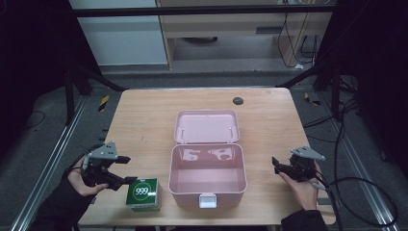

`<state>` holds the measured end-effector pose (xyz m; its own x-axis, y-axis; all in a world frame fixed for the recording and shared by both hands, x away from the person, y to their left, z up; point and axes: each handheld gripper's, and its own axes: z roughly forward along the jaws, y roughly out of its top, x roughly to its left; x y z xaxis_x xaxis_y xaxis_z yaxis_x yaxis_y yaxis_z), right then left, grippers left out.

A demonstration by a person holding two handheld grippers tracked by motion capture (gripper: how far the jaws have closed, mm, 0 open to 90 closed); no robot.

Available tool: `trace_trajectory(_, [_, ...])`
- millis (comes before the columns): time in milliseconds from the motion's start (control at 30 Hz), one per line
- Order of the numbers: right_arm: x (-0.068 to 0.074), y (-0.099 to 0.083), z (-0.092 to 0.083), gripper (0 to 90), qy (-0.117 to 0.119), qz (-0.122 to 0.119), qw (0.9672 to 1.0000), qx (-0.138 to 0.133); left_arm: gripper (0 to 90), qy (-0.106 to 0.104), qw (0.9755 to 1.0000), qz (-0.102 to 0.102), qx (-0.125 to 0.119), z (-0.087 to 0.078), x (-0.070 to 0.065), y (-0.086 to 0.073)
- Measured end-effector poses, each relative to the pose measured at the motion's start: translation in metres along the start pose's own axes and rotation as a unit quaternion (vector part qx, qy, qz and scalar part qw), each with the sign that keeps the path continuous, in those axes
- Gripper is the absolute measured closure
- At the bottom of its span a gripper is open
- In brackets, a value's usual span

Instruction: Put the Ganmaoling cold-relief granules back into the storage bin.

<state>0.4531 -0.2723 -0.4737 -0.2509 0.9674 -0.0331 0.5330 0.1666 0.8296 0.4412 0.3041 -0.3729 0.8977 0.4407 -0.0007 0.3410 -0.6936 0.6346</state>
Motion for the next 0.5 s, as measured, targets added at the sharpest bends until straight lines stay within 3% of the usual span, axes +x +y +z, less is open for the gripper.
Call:
trace_trajectory(333, [0.0,0.0,0.001,13.1,0.006,-0.001,1.0,0.007,21.1,-0.024,0.9985,0.04,0.026,-0.004,-0.006,0.008])
trace_trajectory(500, [0.0,0.0,0.002,12.0,0.008,-0.005,0.9999,0.013,20.1,-0.034,0.9959,0.065,0.052,0.0,-0.01,0.014])
